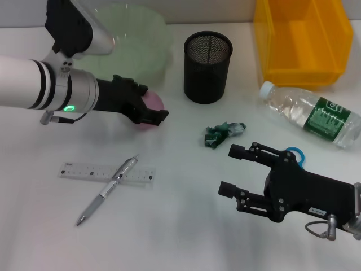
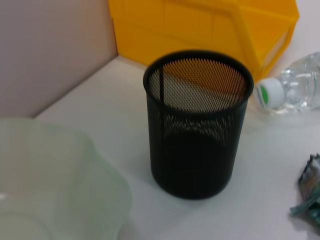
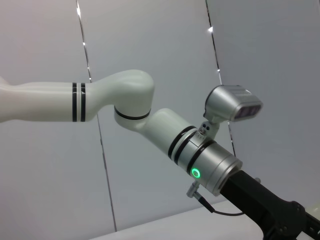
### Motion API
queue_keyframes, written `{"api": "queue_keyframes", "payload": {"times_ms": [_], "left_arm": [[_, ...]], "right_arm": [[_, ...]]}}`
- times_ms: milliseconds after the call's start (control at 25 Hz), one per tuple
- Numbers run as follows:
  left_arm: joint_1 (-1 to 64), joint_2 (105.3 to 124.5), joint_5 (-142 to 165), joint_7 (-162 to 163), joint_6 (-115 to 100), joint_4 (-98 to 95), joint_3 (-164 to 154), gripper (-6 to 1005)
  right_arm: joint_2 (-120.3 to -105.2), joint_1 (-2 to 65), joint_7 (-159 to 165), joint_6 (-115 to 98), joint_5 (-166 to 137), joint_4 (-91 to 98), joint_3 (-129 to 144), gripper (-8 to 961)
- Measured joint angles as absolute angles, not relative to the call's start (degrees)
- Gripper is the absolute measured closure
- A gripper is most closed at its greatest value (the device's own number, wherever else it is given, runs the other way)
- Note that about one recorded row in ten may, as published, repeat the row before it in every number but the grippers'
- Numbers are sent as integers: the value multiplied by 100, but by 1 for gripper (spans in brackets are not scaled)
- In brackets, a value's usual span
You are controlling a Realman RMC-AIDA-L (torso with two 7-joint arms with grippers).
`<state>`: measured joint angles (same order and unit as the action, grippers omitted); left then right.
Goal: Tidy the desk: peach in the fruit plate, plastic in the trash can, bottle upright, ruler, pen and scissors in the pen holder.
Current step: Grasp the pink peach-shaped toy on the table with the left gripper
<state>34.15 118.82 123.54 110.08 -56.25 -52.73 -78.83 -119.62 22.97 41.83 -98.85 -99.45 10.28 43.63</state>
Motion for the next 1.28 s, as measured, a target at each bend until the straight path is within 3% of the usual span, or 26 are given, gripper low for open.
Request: {"api": "queue_keyframes", "payload": {"times_ms": [1280], "left_arm": [[3251, 11873, 12356, 10942, -5325, -5314, -8039, 185]], "right_arm": [[-11962, 2505, 4183, -9649, -9940, 886, 4324, 218]]}}
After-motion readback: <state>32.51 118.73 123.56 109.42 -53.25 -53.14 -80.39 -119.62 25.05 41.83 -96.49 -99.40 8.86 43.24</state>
